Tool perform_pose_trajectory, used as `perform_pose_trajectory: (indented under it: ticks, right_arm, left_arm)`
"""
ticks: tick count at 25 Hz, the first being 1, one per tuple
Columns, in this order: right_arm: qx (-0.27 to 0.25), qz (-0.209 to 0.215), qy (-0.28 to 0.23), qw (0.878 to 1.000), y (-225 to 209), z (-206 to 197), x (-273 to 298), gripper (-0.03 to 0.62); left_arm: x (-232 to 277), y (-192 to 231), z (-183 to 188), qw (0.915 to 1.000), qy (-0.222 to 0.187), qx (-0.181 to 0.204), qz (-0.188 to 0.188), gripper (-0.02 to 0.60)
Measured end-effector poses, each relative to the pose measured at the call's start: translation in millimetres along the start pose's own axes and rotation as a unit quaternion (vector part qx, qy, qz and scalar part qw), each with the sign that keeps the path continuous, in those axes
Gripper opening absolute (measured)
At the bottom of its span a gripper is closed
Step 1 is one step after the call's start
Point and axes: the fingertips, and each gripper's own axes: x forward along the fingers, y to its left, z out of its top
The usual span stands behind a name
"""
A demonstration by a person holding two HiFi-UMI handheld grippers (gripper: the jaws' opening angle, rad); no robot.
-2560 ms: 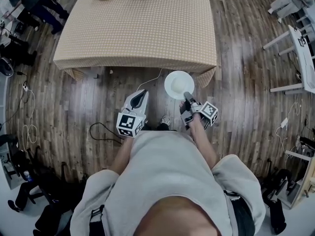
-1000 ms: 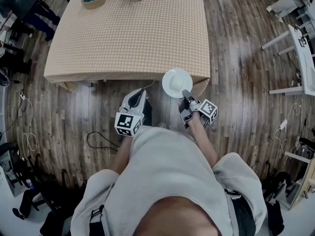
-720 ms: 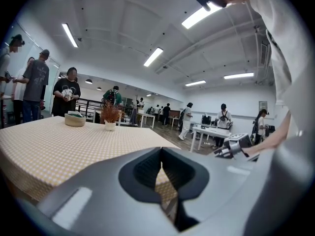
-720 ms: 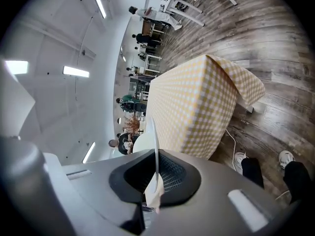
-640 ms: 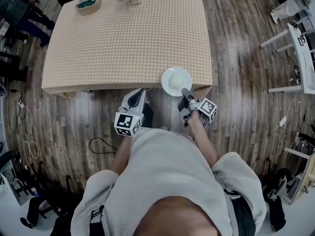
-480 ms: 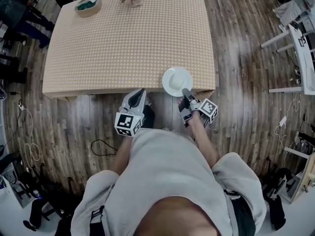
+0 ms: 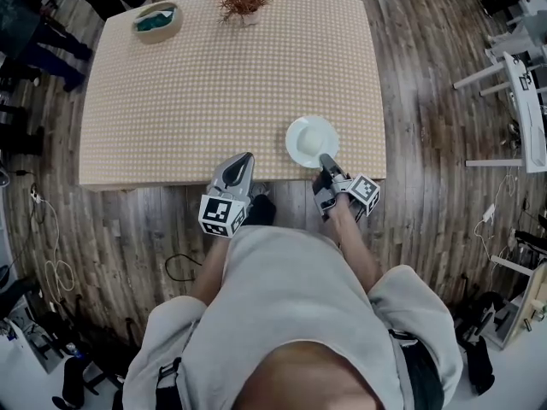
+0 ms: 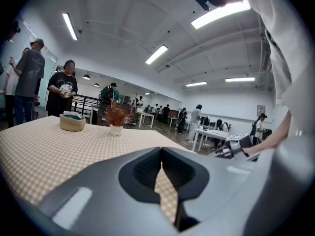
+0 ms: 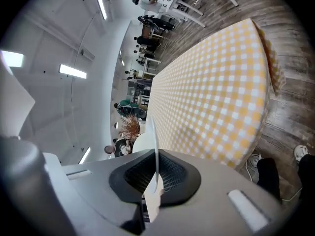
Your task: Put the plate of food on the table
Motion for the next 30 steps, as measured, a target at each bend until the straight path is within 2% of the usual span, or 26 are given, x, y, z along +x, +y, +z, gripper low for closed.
perform_pose_trajectory:
  ticks: [7,11,16,21,24,30]
  right_arm:
    - [0.003,-0.037,-0.014,0.999,10,-3,35,0.011]
    - [0.002,-0.013,-0.021,1.0,18,-6,57,0.011]
    - [0.003,-0.008,-0.028,1.0,25,-4,66,0.011]
    - [0.005,-0.038,-0.028,0.999,22,-4,64,0.011]
    - [0.007,-0.017,-0.027,0.999,23,3,69,0.011]
    - [0.009,-0.007,-0.015,1.0,22,19,80,0.011]
  left_arm:
    - [17,42,14,0.9999,0.001,0.003,-0.015,0.009]
    - [25,58,17,0.9996,0.002,0.006,-0.029,0.009]
    - [37,63,22,0.999,0.002,0.01,-0.043,0.009]
    - [41,63,23,0.9989,0.002,0.01,-0.045,0.009]
    - [44,61,22,0.999,0.003,0.009,-0.043,0.009]
    - [55,60,22,0.9996,0.007,0.008,-0.025,0.009]
